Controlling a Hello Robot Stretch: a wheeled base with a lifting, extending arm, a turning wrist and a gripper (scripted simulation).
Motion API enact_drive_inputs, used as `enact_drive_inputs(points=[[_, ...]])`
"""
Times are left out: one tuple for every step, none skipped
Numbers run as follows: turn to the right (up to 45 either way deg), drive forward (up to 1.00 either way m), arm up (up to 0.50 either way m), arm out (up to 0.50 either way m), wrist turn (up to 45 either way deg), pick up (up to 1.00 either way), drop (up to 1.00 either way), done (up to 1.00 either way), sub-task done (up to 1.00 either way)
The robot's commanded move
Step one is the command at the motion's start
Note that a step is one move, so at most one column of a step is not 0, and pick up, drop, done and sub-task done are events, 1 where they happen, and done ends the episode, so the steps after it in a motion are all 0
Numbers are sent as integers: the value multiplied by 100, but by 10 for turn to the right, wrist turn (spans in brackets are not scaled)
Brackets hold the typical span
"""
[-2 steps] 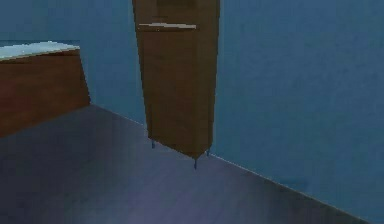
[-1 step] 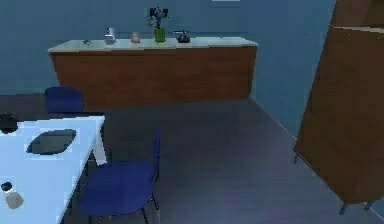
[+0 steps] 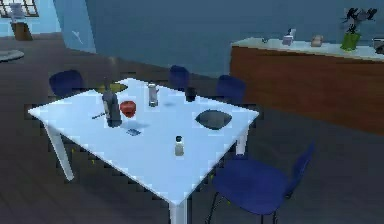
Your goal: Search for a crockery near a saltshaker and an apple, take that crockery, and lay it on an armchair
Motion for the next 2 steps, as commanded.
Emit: enact_drive_inputs(points=[[-450, 0, 0, 0, 0, 0, 0, 0, 0], [-360, 0, 0, 0, 0, 0, 0, 0, 0]])
